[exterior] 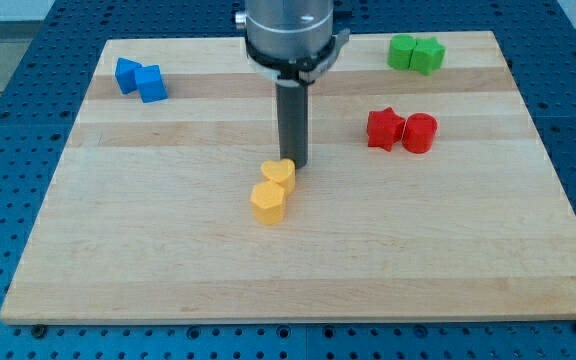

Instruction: Slide the yellow blocks towards the bottom center

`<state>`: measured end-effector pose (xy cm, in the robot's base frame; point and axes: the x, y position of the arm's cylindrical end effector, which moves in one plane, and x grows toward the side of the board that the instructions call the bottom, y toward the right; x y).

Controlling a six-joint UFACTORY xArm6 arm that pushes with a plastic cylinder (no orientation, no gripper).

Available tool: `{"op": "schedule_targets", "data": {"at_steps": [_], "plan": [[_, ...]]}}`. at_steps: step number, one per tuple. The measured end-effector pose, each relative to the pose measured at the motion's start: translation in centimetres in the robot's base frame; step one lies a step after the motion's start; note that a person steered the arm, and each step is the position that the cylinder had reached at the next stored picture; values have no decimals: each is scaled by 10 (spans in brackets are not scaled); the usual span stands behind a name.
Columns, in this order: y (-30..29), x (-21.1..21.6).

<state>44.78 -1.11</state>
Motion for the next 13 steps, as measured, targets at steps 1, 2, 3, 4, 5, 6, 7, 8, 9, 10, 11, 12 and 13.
{"op": "schedule_targets", "data": {"at_steps": [1,2,3,4,5,6,7,8,9,10,11,12,13], "plan": [[-13,45],[-38,60],[-44,55],[-74,60],[-90,67],[-134,70],[-140,70],[-169,72],[-138,89],[-120,106],[-121,108],[-182,108],[-203,133]]}}
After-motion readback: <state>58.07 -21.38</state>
